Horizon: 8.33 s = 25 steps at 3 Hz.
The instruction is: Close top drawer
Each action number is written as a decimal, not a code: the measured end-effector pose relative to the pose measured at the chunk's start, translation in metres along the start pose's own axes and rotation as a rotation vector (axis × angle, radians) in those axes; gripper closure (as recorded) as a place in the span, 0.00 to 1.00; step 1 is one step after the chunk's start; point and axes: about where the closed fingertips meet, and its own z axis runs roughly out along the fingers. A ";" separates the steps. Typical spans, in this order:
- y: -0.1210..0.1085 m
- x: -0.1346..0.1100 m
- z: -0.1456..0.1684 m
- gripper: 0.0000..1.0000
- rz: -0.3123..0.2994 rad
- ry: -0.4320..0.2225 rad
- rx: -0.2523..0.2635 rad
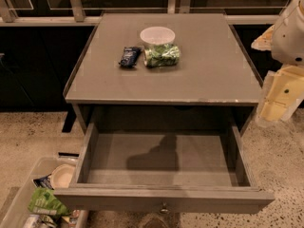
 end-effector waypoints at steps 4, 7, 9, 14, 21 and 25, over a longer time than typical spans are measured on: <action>0.013 0.159 -0.010 0.00 0.206 0.036 0.086; 0.090 0.267 0.159 0.00 0.288 -0.410 -0.031; 0.095 0.256 0.167 0.00 0.309 -0.466 -0.122; 0.262 0.191 0.226 0.00 0.224 -0.581 -0.428; 0.194 0.235 0.315 0.00 0.364 -0.659 -0.202; 0.172 0.141 0.295 0.00 -0.222 -0.976 -0.072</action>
Offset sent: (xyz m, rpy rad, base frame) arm -0.0320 -0.1013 0.0122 -0.0597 -0.0316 -0.2003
